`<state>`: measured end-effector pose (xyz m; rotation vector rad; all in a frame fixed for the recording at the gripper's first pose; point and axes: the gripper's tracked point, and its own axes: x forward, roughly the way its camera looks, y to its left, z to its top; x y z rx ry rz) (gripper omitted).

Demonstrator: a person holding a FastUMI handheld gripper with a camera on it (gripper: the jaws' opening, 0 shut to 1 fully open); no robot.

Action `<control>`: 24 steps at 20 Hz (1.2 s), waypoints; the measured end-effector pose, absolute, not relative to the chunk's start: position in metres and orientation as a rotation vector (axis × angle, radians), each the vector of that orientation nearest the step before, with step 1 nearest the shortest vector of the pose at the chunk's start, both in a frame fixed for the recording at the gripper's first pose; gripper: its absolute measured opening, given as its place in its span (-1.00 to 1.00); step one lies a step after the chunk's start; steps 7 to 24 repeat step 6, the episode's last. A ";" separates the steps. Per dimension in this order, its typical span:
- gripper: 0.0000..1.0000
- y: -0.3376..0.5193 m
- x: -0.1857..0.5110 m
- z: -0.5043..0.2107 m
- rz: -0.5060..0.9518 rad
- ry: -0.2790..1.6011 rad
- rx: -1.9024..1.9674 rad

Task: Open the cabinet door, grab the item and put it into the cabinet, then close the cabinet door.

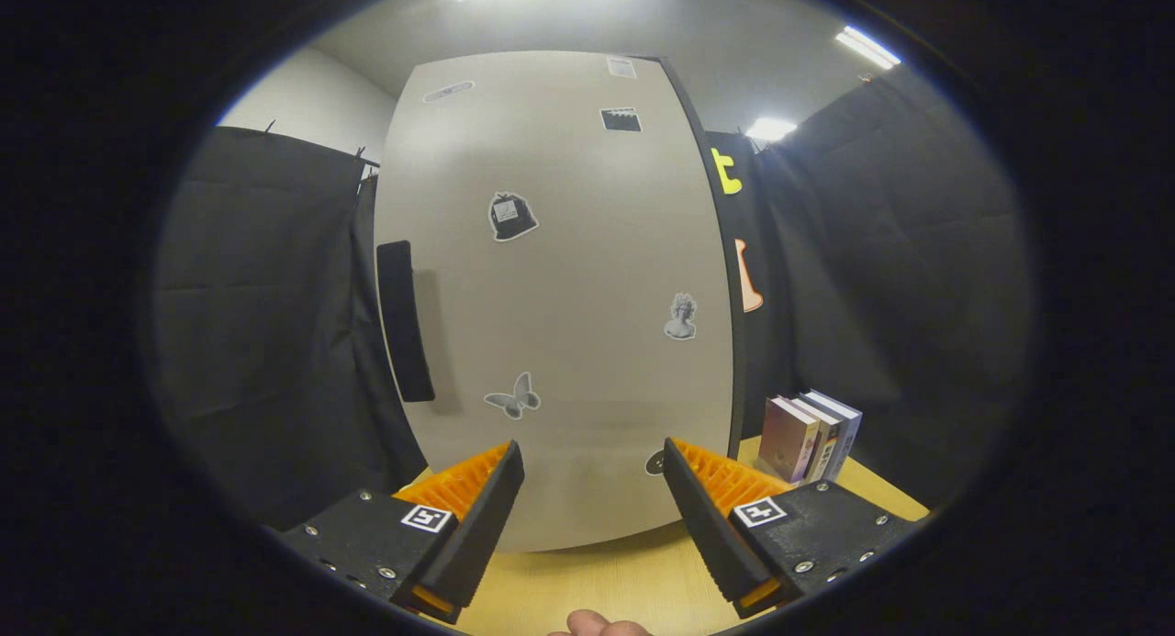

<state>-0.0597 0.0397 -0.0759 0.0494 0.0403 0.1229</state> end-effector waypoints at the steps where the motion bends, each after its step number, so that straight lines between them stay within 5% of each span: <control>1: 0.90 0.039 -0.061 -0.073 0.126 0.035 0.039; 24: 0.90 0.040 -0.069 -0.066 0.154 0.031 0.055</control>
